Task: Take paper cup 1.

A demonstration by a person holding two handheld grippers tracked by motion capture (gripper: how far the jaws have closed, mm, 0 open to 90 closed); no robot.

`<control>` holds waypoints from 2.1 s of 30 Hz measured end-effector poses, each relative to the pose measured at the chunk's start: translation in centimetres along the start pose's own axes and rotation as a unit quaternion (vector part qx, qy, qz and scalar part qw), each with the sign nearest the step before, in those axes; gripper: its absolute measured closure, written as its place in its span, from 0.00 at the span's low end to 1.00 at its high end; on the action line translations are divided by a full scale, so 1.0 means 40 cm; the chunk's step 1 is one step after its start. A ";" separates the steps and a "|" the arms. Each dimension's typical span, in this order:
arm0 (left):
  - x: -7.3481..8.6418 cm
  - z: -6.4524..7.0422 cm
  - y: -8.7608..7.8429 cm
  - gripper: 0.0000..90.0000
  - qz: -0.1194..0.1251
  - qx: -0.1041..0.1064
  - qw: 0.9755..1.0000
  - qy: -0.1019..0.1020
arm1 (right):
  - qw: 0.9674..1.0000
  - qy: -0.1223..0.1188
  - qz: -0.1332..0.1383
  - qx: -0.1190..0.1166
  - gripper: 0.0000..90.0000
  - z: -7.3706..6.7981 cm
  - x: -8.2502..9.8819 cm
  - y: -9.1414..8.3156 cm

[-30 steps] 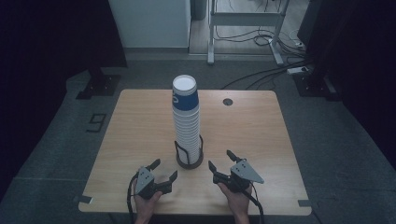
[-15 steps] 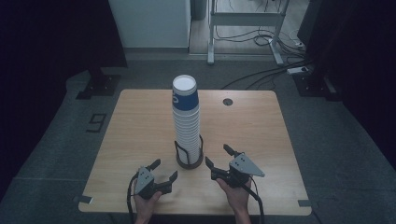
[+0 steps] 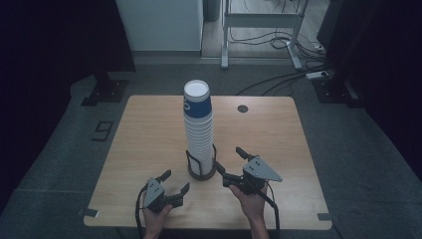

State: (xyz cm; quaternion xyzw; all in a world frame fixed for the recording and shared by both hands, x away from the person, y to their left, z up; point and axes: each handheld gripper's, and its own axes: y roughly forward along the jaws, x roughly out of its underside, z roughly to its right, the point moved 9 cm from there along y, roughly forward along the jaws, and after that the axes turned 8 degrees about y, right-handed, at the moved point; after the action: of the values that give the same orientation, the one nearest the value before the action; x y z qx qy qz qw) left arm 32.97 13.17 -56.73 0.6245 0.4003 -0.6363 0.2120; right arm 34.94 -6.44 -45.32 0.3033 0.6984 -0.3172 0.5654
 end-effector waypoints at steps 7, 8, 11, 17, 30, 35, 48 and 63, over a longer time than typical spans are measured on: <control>0.000 0.000 0.000 0.16 0.000 0.000 1.000 0.000 | 1.000 -0.010 0.003 -0.006 0.18 -0.012 -0.030 0.003; 0.000 0.000 0.000 0.16 0.000 0.000 1.000 0.000 | 1.000 -0.011 0.005 -0.007 0.18 -0.012 -0.037 0.003; 0.000 0.000 0.000 0.16 0.000 0.000 1.000 0.000 | 1.000 -0.012 0.010 -0.010 0.17 -0.015 -0.054 0.001; 0.000 0.001 0.000 0.16 0.000 0.001 1.000 -0.002 | 0.999 -0.018 0.016 -0.023 0.14 -0.032 -0.092 0.000; 0.000 0.001 0.000 0.16 0.000 0.002 1.000 -0.001 | 0.998 -0.026 0.030 -0.057 0.14 -0.065 -0.185 0.022; 0.000 0.001 0.000 0.16 0.001 0.003 1.000 -0.004 | 0.998 -0.028 0.025 -0.058 0.14 -0.062 -0.209 0.046; 0.001 -0.001 -0.001 0.16 -0.001 0.004 1.000 -0.003 | 0.997 -0.034 0.029 -0.064 0.15 -0.072 -0.291 0.086; 0.000 0.000 -0.002 0.16 0.001 0.005 1.000 -0.004 | 0.996 -0.022 0.016 -0.090 0.14 -0.084 -0.317 0.156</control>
State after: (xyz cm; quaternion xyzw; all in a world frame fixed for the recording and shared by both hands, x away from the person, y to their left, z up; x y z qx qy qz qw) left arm 32.91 13.21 -56.73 0.6236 0.3960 -0.6401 0.2112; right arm 40.06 -0.78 -32.96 0.2557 0.7064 -0.2503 0.6107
